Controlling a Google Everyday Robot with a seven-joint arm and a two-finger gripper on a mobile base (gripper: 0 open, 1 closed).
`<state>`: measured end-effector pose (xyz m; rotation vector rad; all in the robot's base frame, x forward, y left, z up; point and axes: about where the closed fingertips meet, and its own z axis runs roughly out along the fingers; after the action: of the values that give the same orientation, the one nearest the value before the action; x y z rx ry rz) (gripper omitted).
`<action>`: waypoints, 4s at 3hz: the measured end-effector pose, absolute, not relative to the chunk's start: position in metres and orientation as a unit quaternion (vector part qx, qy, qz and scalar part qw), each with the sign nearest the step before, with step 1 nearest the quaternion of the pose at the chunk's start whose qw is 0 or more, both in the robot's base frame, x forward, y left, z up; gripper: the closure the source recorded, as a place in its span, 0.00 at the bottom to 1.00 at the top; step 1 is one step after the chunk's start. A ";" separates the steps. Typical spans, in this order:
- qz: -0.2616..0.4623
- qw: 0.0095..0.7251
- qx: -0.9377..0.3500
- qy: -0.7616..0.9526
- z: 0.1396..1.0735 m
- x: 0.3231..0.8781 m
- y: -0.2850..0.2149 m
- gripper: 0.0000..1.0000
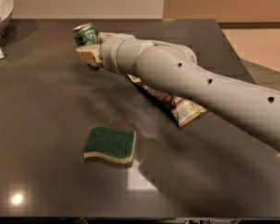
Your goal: Place green can upright
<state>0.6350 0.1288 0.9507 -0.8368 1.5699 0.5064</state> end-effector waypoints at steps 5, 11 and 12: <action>0.241 0.652 -0.320 0.644 0.950 0.586 0.125 1.00; 0.293 0.648 -0.292 0.639 0.894 0.568 0.102 0.84; 0.299 0.648 -0.287 0.638 0.889 0.569 0.101 0.61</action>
Offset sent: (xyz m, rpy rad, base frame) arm -0.0122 0.0153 0.0071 -0.0005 -0.0481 0.0478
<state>0.5686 0.1010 0.8890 -0.6526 1.4510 0.6807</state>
